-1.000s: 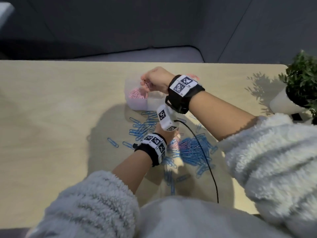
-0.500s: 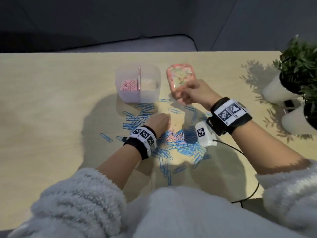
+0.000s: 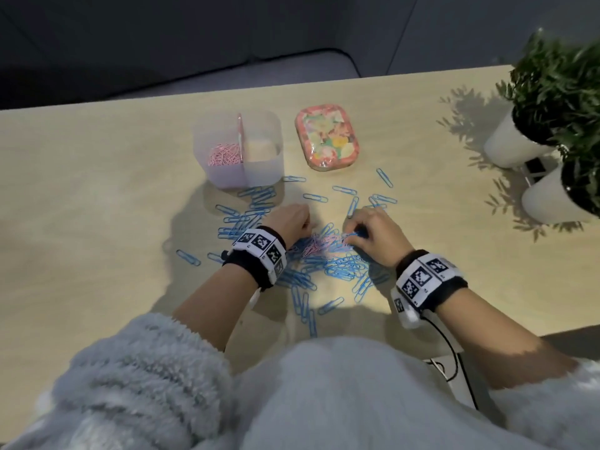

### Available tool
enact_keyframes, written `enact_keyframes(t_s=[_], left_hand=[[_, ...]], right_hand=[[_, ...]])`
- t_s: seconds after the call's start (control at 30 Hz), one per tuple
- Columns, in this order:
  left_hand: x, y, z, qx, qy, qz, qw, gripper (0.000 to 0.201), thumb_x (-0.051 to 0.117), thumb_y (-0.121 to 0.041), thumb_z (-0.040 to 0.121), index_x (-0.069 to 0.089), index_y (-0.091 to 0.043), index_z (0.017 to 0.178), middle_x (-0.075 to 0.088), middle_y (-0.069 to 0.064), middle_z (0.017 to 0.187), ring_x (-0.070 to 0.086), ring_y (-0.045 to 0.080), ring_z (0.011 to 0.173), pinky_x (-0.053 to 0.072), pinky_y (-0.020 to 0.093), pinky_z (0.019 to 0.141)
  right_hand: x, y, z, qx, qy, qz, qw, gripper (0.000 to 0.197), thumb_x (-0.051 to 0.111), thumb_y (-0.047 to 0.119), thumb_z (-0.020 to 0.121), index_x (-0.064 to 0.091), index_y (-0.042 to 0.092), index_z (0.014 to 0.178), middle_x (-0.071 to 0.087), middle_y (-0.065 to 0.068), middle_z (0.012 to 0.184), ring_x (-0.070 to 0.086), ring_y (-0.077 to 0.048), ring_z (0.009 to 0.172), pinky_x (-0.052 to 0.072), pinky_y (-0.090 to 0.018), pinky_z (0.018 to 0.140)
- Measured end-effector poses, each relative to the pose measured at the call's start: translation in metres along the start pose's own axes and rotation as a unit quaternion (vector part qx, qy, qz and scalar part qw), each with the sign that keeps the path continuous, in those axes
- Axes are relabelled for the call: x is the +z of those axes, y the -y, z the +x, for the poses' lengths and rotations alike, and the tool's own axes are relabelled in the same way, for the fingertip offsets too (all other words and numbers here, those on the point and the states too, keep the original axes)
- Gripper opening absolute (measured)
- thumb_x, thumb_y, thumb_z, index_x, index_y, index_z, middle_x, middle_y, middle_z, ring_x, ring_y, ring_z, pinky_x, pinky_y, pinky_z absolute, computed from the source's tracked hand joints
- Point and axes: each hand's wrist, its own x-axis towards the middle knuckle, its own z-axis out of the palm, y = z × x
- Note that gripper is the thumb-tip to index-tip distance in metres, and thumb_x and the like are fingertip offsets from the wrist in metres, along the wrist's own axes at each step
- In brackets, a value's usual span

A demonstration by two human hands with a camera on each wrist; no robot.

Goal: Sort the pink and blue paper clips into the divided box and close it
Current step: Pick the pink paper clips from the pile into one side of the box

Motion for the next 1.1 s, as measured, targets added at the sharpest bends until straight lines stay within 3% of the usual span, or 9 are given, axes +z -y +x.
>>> enact_keyframes(t_s=[0.17,0.4,0.47,0.53,0.67,0.8,0.93,1.03,1.1], left_hand=[[-0.016,0.011,-0.015,-0.012,-0.079,-0.138,0.987,0.017,0.053,-0.017,0.09,0.057,-0.001,0.094,0.065,0.017,0.091,0.06,0.032,0.085,0.043,0.037,0.075],[-0.101,0.072,-0.033,-0.159,-0.311,-0.282,0.893,0.011,0.05,-0.011,0.087,0.057,-0.01,0.079,0.058,0.0,0.071,0.055,0.004,0.062,0.038,0.016,0.059],[-0.116,0.089,-0.026,-0.212,-0.306,-0.35,0.86,0.023,0.049,-0.011,0.086,0.05,-0.015,0.064,0.054,-0.009,0.048,0.052,-0.008,0.04,0.036,0.01,0.044],[-0.122,0.104,-0.013,-0.264,-0.269,-0.41,0.831,0.032,0.05,-0.01,0.086,0.047,-0.016,0.055,0.049,-0.009,0.028,0.046,-0.003,0.028,0.035,0.014,0.039],[-0.132,0.112,0.007,-0.309,-0.214,-0.511,0.773,0.031,0.046,-0.002,0.088,0.039,-0.009,0.059,0.047,0.009,0.047,0.044,0.015,0.04,0.036,0.022,0.051],[-0.144,0.104,0.009,-0.344,-0.16,-0.499,0.779,0.015,0.039,-0.008,0.094,0.043,-0.003,0.081,0.047,0.011,0.072,0.047,0.021,0.054,0.047,0.021,0.039],[-0.136,0.114,0.012,-0.319,-0.178,-0.451,0.814,0.021,0.039,-0.002,0.091,0.05,-0.008,0.074,0.05,0.014,0.094,0.049,0.015,0.057,0.047,0.013,0.036],[-0.128,0.109,0.001,-0.243,-0.291,-0.449,0.809,0.022,0.041,0.002,0.089,0.061,-0.003,0.096,0.056,0.008,0.087,0.055,0.006,0.053,0.051,0.018,0.051],[-0.124,0.091,-0.013,-0.16,-0.34,-0.441,0.815,0.026,0.042,0.004,0.085,0.059,-0.015,0.084,0.054,0.0,0.072,0.056,-0.003,0.046,0.05,0.016,0.05]], right_hand=[[-0.024,-0.008,0.0,0.112,-0.064,0.234,0.964,0.028,0.066,0.004,0.082,0.059,0.025,0.064,0.061,0.003,0.066,0.051,0.005,0.052,0.043,-0.019,0.066],[-0.023,-0.006,0.004,0.123,-0.058,0.327,0.935,0.026,0.054,-0.001,0.089,0.059,0.017,0.071,0.062,0.004,0.056,0.051,0.002,0.044,0.045,-0.011,0.052],[-0.022,0.0,0.005,0.136,-0.055,0.357,0.922,0.027,0.05,-0.003,0.091,0.057,0.014,0.071,0.061,0.007,0.044,0.051,0.0,0.037,0.043,-0.01,0.041],[-0.022,0.002,0.005,0.139,-0.048,0.367,0.919,0.027,0.048,-0.003,0.092,0.056,0.013,0.071,0.061,0.008,0.044,0.053,-0.001,0.037,0.046,-0.013,0.041],[-0.025,-0.001,0.005,0.141,-0.045,0.362,0.92,0.024,0.051,0.0,0.092,0.057,0.013,0.073,0.063,0.005,0.049,0.055,-0.003,0.039,0.049,-0.017,0.044],[-0.028,-0.008,0.001,0.15,-0.052,0.339,0.927,0.022,0.053,0.003,0.091,0.058,0.016,0.074,0.059,-0.006,0.064,0.056,-0.002,0.04,0.048,-0.016,0.044],[-0.029,-0.017,-0.002,0.152,-0.057,0.304,0.939,0.024,0.053,0.004,0.091,0.058,0.018,0.072,0.06,-0.005,0.067,0.055,0.0,0.041,0.047,-0.016,0.045],[-0.031,-0.024,-0.004,0.152,-0.095,0.201,0.963,0.02,0.058,0.005,0.087,0.061,0.017,0.071,0.064,-0.005,0.071,0.059,-0.003,0.056,0.046,-0.025,0.064],[-0.033,-0.026,-0.008,0.156,-0.102,0.097,0.978,0.011,0.059,0.007,0.084,0.068,0.012,0.08,0.07,-0.01,0.085,0.065,-0.021,0.081,0.047,-0.029,0.077]])
